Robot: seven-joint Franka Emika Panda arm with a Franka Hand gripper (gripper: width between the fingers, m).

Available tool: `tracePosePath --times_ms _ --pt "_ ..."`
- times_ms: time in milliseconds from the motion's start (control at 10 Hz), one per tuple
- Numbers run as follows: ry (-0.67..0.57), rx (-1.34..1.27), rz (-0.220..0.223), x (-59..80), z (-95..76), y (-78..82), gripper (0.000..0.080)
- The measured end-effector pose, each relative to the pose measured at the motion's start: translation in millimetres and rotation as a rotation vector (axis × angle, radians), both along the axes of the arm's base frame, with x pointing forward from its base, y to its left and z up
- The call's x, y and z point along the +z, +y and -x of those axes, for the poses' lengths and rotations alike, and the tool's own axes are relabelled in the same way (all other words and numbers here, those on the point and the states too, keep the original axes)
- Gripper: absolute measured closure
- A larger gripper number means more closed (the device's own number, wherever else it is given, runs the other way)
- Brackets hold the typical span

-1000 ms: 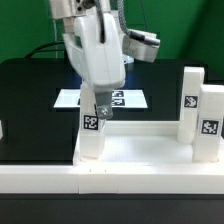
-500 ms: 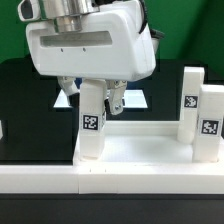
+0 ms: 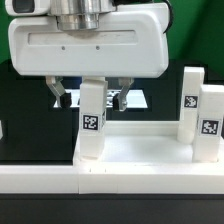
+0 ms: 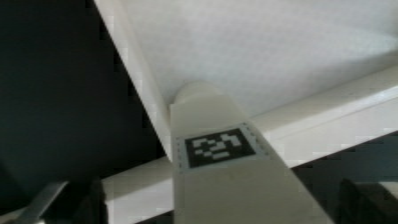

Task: Assemble desk

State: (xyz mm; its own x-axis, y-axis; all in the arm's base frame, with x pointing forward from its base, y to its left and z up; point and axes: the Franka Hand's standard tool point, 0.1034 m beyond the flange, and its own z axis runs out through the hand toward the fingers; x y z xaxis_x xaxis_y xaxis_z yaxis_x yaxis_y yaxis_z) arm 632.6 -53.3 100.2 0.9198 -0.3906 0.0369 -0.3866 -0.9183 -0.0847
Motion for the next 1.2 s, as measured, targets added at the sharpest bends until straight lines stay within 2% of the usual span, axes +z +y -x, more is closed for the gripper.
tracePosePath --times_ms 100,200,300,400,700,1000,1200 --pt "0.0 0.001 0.0 0.0 0.0 -0.2 0.0286" --pt "0.002 -0.032 -0.003 -0.1 0.0 0.1 0.0286" --pt "0.006 -0.088 -0.006 -0.2 0.1 0.1 0.0426" --pt "0.009 -0.135 -0.009 -0.3 0.1 -0.2 0.0511" --pt "0.018 -0.391 -0.027 -0.3 -0.8 0.4 0.0511" --pt "0.048 -0.877 -0.068 -0.7 -2.1 3.1 0.0511" --pt "0.071 -1.208 -0.133 -2.1 -3.6 3.0 0.0511"
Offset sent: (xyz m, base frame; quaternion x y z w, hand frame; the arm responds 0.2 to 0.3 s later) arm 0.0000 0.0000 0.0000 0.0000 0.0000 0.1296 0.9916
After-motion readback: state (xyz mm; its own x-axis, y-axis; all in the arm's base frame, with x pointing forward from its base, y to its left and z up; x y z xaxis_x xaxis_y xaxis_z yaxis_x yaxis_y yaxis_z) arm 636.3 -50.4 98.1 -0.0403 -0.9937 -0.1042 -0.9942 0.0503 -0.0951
